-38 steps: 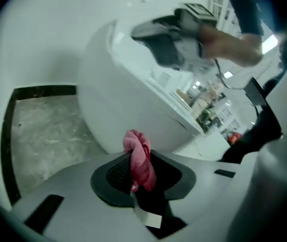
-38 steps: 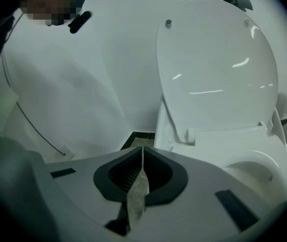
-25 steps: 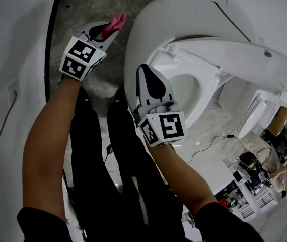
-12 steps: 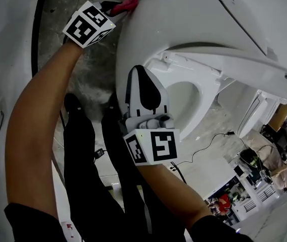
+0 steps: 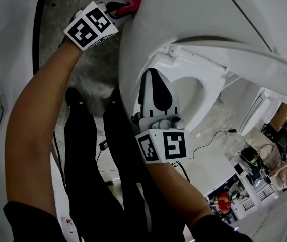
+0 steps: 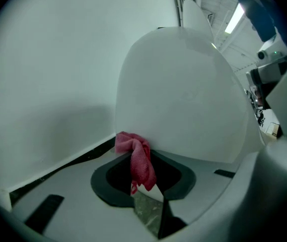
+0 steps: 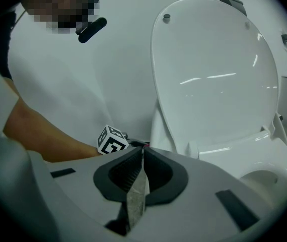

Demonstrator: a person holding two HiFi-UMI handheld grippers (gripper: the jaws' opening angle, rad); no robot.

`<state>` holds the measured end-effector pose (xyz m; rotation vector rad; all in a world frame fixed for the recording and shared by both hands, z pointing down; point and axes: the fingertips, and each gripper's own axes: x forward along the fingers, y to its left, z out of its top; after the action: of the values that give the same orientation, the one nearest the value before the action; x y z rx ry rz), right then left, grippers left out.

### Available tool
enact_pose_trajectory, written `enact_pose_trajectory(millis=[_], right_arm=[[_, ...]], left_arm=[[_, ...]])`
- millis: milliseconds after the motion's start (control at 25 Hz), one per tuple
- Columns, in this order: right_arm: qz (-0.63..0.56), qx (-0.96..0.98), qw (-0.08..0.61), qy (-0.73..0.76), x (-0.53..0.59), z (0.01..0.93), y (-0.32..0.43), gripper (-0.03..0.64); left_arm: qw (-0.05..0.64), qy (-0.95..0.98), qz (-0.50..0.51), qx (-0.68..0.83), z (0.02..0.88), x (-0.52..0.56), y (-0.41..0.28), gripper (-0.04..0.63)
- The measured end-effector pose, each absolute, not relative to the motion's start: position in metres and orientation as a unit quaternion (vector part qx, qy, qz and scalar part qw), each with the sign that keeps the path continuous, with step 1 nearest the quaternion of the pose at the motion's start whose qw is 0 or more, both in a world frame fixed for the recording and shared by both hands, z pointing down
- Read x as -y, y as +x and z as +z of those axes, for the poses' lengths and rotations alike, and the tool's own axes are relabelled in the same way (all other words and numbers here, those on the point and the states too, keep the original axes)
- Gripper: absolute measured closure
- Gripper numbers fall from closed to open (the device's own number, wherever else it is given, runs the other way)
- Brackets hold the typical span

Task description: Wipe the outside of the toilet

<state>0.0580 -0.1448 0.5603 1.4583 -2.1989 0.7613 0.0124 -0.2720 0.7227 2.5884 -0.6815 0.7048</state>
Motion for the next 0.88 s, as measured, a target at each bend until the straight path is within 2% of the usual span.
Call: enact_pose_trajectory(millis=[440,880], right_arm=[[0.257,0.807,0.218,0.484,0.119,0.566,0.053,0.580],[0.243,0.816,0.239,0.468,0.092,0.570,0.057,0.580]], left_arm=[[0.193,0.915,0.241,0.261,0.728,0.152,0.027,0.500],[0.229,0.906,0.219,0.279,0.725,0.052,0.050,0.502]])
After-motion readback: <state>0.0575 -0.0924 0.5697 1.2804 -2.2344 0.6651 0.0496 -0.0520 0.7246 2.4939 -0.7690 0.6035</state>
